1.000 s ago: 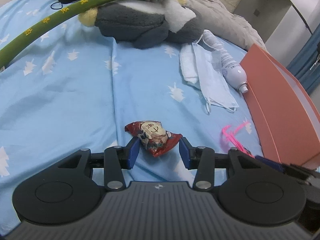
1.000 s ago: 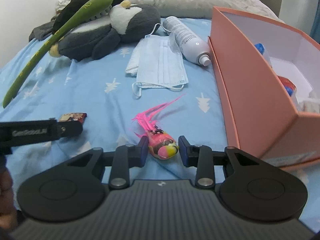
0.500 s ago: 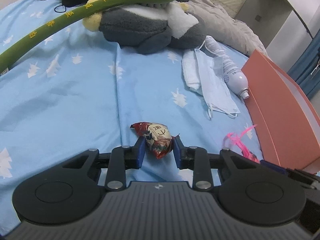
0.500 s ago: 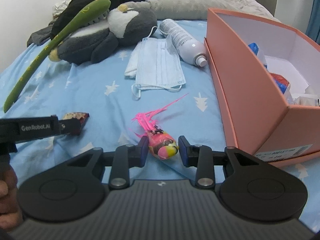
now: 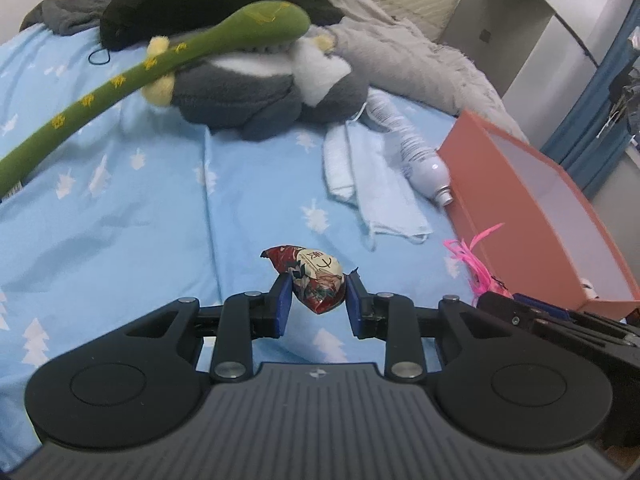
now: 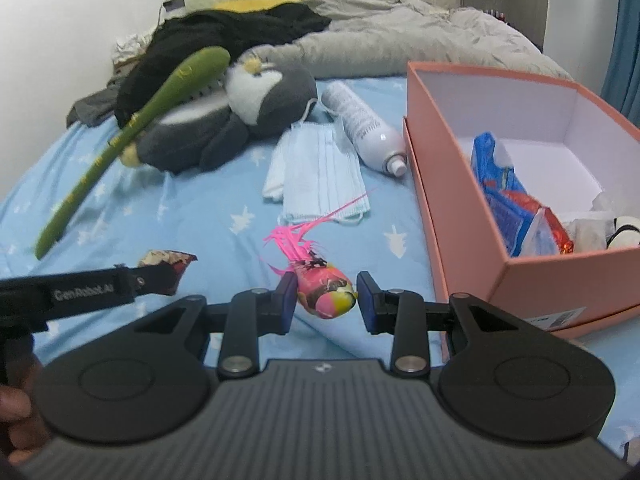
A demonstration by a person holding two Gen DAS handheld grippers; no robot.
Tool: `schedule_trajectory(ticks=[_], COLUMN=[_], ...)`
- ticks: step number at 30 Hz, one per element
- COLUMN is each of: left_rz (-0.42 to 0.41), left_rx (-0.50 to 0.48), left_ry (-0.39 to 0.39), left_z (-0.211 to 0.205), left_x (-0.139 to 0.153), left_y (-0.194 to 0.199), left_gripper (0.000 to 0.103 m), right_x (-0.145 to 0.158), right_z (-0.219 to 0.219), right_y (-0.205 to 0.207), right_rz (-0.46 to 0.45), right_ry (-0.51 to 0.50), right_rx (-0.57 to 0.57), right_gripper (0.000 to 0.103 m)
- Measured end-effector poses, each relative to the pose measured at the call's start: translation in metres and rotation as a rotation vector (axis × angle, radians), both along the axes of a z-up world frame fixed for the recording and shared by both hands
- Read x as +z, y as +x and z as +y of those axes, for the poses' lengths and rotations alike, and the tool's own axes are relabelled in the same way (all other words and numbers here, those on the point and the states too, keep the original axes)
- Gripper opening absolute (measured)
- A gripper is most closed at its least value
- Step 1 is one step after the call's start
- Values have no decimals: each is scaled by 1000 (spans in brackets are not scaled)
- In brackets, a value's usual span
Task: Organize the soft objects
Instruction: 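Lift the candy wrapper with left tool while right tool lifts the feather ball, then carry the candy with left tool while right tool carries feather ball over box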
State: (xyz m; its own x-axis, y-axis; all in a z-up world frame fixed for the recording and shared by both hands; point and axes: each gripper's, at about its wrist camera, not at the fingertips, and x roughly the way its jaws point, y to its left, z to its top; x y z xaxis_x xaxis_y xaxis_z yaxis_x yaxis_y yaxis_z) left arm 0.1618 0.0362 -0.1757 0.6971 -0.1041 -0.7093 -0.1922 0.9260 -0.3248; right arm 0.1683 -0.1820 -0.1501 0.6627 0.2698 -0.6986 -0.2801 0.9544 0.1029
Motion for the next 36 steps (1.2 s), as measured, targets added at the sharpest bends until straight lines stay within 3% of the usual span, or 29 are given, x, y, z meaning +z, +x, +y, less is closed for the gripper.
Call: schedule_trajectory(ticks=[17,36], left_rz=[-128,-238], left_rx=[-87,-233], left_ry=[0,-39], left_z=[-22,-85], left_x=[63,97], left_y=[-11,13], left_gripper=[33,34], right_x=[59,85], right_z=[-16,-69], right_y=[-11,-17], right_rz=[-101,-156], right_ry=[71,51], right_rx=[-19,-126], right_gripper=[36,36])
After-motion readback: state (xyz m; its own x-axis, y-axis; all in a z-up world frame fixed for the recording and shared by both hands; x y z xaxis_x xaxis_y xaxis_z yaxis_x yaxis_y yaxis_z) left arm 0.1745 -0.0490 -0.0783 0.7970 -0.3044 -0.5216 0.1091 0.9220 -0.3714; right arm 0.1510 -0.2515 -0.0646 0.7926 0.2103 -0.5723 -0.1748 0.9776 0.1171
